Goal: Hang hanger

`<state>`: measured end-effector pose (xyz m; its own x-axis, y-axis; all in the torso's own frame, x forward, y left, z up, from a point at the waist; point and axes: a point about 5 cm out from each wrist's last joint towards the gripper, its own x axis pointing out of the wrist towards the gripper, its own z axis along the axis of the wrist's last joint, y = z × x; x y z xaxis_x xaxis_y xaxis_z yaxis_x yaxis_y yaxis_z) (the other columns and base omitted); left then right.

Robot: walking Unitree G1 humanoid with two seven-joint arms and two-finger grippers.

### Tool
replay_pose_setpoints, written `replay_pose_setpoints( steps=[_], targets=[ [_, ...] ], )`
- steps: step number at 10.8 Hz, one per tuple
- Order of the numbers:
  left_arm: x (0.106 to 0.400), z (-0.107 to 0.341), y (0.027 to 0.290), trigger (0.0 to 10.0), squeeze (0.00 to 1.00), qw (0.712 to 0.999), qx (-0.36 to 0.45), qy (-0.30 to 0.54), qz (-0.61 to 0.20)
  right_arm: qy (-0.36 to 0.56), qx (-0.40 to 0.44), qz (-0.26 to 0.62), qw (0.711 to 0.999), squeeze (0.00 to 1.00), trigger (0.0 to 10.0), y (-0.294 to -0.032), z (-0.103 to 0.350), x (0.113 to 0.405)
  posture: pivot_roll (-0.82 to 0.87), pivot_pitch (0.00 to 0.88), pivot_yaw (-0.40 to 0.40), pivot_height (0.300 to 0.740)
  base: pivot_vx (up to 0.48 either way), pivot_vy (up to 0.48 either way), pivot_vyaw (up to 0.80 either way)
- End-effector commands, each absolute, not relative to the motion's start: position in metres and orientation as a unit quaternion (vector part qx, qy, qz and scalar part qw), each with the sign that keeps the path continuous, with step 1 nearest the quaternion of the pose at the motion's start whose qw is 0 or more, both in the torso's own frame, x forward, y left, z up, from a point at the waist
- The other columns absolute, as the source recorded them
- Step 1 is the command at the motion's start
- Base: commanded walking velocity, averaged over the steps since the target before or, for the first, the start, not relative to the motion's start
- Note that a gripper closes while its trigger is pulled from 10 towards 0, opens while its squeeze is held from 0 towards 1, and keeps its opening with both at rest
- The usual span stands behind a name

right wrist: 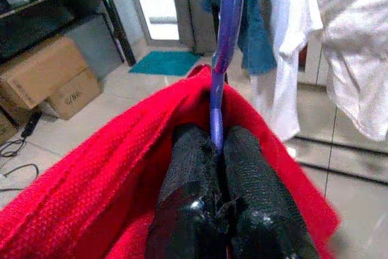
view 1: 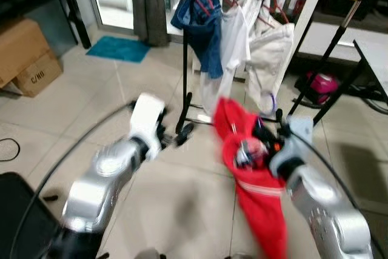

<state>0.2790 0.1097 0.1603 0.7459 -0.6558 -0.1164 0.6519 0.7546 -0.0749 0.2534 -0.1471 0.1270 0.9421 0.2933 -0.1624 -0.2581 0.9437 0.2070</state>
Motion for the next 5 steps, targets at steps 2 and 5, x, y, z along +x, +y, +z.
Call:
replay_pose_setpoints(
  steps=[2,5],
  targets=[
    [0.277,0.173,0.086,10.0,0.0,0.869,-0.016,0.038,-0.493,0.071,0.06,0.139,0.986,0.0,10.0,-0.15,0.141,0.26,-0.03,0.032,-0.032,0.74,0.0,0.0,0.0],
    [0.286,0.165,0.081,10.0,0.0,0.813,-0.044,0.08,-0.575,0.063,0.058,0.153,0.984,0.0,10.0,-0.145,0.149,0.263,-0.05,0.029,-0.022,0.74,0.0,0.0,0.0]
  ],
)
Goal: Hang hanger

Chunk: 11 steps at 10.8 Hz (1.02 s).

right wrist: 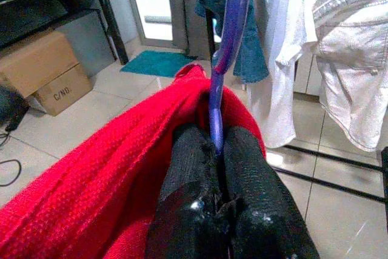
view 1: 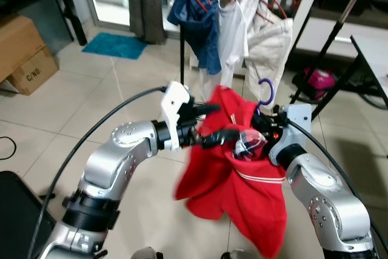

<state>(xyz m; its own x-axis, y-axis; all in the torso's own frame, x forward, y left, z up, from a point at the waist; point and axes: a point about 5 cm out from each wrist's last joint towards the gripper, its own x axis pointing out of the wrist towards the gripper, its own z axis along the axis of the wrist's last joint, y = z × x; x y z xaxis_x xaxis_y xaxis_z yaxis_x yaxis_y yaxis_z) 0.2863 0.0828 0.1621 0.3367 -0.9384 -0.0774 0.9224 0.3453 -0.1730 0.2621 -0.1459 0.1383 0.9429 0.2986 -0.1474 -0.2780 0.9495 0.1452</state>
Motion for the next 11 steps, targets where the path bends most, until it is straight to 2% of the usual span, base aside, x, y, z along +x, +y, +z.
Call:
replay_pose_setpoints(
  steps=[1,2,3,6,9,11],
  targets=[
    [0.2874,0.1627,0.0816,10.0,0.0,0.807,-0.054,0.083,-0.582,0.061,0.062,0.153,0.984,0.0,10.0,-0.1445,0.15,0.2623,-0.05,0.029,-0.016,0.74,0.0,0.0,0.0],
    [0.2883,0.1571,0.0812,9.1,0.0,0.784,-0.075,0.092,-0.609,0.057,0.066,0.152,0.985,0.0,10.0,-0.1448,0.1515,0.2617,-0.05,0.029,-0.012,0.74,0.0,0.0,0.0],
    [0.2912,0.156,0.0803,0.0,0.0,0.777,-0.084,0.083,-0.619,0.057,0.067,0.151,0.985,0.0,10.0,-0.1448,0.152,0.2616,-0.05,0.029,-0.011,0.74,0.0,0.0,0.0],
    [0.2948,0.1617,0.0735,0.0,0.0,0.761,-0.152,0.062,-0.627,0.058,0.068,0.152,0.984,0.0,10.0,-0.1448,0.1515,0.2617,-0.05,0.027,-0.012,0.74,0.0,0.0,0.0],
    [0.289,0.1569,0.0753,0.0,0.0,0.744,-0.174,0.069,-0.642,0.062,0.069,0.151,0.984,0.0,10.0,-0.1456,0.1506,0.2617,-0.05,0.026,-0.019,0.74,0.0,0.0,0.0],
    [0.288,0.154,0.0776,0.0,0.0,0.746,-0.176,0.073,-0.638,0.062,0.07,0.15,0.984,0.0,10.0,-0.1462,0.1503,0.2619,-0.05,0.027,-0.021,0.74,0.0,0.0,0.0]
  ],
)
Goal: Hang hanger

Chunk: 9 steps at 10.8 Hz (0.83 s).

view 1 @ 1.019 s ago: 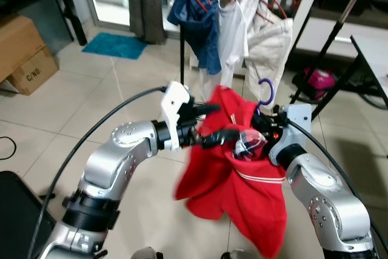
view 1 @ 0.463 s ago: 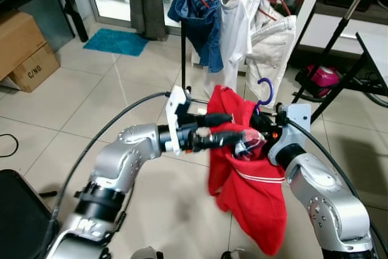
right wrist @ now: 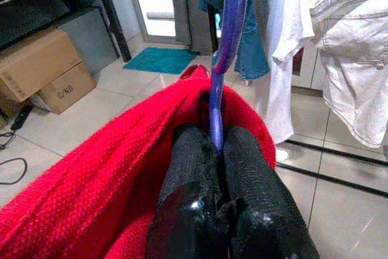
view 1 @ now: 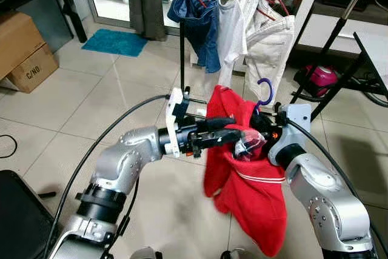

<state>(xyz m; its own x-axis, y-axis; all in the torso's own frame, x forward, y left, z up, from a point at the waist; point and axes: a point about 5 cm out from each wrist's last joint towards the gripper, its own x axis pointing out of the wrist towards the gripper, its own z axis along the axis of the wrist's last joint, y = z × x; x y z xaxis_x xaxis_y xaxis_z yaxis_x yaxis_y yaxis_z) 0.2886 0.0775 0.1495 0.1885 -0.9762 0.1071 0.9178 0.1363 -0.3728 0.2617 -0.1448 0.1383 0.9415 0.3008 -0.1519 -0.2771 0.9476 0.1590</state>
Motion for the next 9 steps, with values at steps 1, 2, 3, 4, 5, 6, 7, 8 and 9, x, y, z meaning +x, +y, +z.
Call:
replay_pose_setpoints(
  steps=[1,2,3,4,5,6,7,8,9],
  targets=[
    [0.2873,0.1521,0.0791,0.0,0.0,0.751,-0.179,0.078,-0.631,0.063,0.071,0.15,0.984,0.0,10.0,-0.1467,0.1503,0.2624,-0.05,0.026,-0.023,0.74,0.0,0.0,0.0],
    [0.2865,0.1491,0.0803,0.0,0.0,0.755,-0.179,0.083,-0.626,0.062,0.072,0.15,0.984,0.0,10.0,-0.1468,0.1504,0.2626,-0.05,0.025,-0.026,0.74,0.0,0.0,0.0],
    [0.2866,0.1479,0.0804,0.0,0.0,0.759,-0.182,0.086,-0.62,0.062,0.072,0.151,0.984,0.0,10.0,-0.1466,0.1508,0.263,-0.05,0.023,-0.03,0.74,0.0,0.0,0.0],
    [0.2877,0.1464,0.0801,0.0,0.0,0.764,-0.184,0.088,-0.612,0.061,0.07,0.153,0.984,0.0,10.0,-0.146,0.1512,0.2637,-0.05,0.019,-0.034,0.74,0.0,0.0,0.0],
    [0.2889,0.1468,0.0794,0.0,0.0,0.768,-0.189,0.087,-0.606,0.06,0.069,0.154,0.984,0.0,10.0,-0.1456,0.1515,0.2642,-0.05,0.016,-0.036,0.74,0.0,0.0,0.0],
    [0.2918,0.1475,0.0788,0.0,0.0,0.775,-0.199,0.088,-0.594,0.06,0.068,0.155,0.984,0.0,10.0,-0.1456,0.1516,0.2645,-0.05,0.015,-0.038,0.74,0.0,0.0,0.0],
    [0.2942,0.148,0.0789,0.0,0.0,0.783,-0.216,0.088,-0.577,0.06,0.066,0.155,0.984,0.0,10.0,-0.146,0.1514,0.2644,-0.05,0.01,-0.04,0.74,0.0,0.0,0.0],
    [0.2943,0.1491,0.0791,0.0,0.0,0.783,-0.227,0.085,-0.573,0.061,0.065,0.155,0.984,0.0,10.0,-0.1464,0.151,0.2642,-0.05,0.008,-0.04,0.74,0.0,0.0,0.0],
    [0.2936,0.1527,0.0791,0.0,0.0,0.783,-0.242,0.076,-0.568,0.062,0.064,0.151,0.985,0.0,10.0,-0.1479,0.1503,0.264,-0.05,0.006,-0.04,0.74,0.0,0.0,0.0]
  ],
)
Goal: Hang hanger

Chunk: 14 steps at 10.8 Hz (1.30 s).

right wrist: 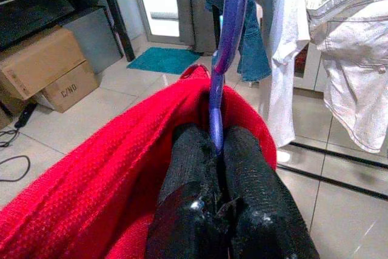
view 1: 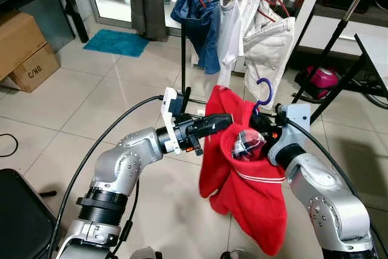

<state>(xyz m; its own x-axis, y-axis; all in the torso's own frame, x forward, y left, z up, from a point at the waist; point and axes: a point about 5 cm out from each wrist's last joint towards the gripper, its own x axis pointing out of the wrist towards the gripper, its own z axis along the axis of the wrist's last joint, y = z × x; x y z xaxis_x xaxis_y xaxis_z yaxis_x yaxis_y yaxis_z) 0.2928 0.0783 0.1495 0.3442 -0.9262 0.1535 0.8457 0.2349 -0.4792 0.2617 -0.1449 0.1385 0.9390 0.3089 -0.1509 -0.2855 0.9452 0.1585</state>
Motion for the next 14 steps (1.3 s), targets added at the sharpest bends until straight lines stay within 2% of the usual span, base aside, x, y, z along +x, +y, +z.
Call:
replay_pose_setpoints(
  steps=[1,3,4,5,6,7,9,10,12,13,14],
  targets=[
    [0.291,0.16,0.078,0.0,0.0,0.779,-0.258,0.064,-0.567,0.064,0.064,0.144,0.985,0.0,10.0,-0.15,0.149,0.264,-0.05,0.004,-0.04,0.74,0.0,0.0,0.0],
    [0.282,0.157,0.076,0.0,0.0,0.773,-0.244,0.079,-0.58,0.065,0.067,0.142,0.986,0.0,10.0,-0.15,0.149,0.264,-0.05,0.001,-0.042,0.74,0.0,0.0,0.0],
    [0.28,0.149,0.08,10.0,0.0,0.786,-0.208,0.083,-0.576,0.065,0.068,0.144,0.985,0.0,10.0,-0.149,0.149,0.265,-0.05,0.001,-0.042,0.74,0.0,0.0,0.0],
    [0.278,0.147,0.081,10.0,0.0,0.776,-0.223,0.092,-0.582,0.064,0.069,0.145,0.985,0.0,10.0,-0.148,0.149,0.265,-0.05,0.004,-0.043,0.74,0.0,0.0,0.0],
    [0.278,0.146,0.084,10.0,1.0,0.779,-0.235,0.088,-0.574,0.064,0.069,0.147,0.985,0.0,10.0,-0.148,0.15,0.266,-0.05,0.007,-0.042,0.74,0.0,0.0,0.0],
    [0.279,0.143,0.088,10.0,1.0,0.782,-0.24,0.088,-0.569,0.064,0.07,0.149,0.984,0.0,10.0,-0.147,0.15,0.265,-0.05,0.01,-0.042,0.74,0.0,0.0,0.0],
    [0.274,0.141,0.085,10.0,1.0,0.758,-0.243,0.098,-0.598,0.067,0.071,0.151,0.984,0.0,10.0,-0.146,0.149,0.265,-0.05,0.013,-0.038,0.74,0.0,0.0,0.0],
    [0.275,0.14,0.084,10.0,1.0,0.759,-0.239,0.1,-0.597,0.066,0.071,0.15,0.984,0.0,10.0,-0.146,0.149,0.265,-0.05,0.014,-0.035,0.74,0.0,0.0,0.0],
    [0.282,0.131,0.086,10.0,1.0,0.787,-0.204,0.115,-0.57,0.064,0.072,0.149,0.984,0.0,10.0,-0.146,0.15,0.266,-0.05,0.014,-0.033,0.74,0.0,0.0,0.0],
    [0.284,0.13,0.086,10.0,0.35,0.789,-0.2,0.12,-0.568,0.063,0.073,0.15,0.984,0.0,10.0,-0.146,0.15,0.266,-0.05,0.011,-0.031,0.74,0.0,0.0,0.0],
    [0.286,0.131,0.084,5.2,0.0,0.784,-0.202,0.121,-0.573,0.061,0.073,0.151,0.984,0.0,10.0,-0.145,0.151,0.268,-0.05,0.015,-0.029,0.74,0.0,0.0,0.0]
  ],
)
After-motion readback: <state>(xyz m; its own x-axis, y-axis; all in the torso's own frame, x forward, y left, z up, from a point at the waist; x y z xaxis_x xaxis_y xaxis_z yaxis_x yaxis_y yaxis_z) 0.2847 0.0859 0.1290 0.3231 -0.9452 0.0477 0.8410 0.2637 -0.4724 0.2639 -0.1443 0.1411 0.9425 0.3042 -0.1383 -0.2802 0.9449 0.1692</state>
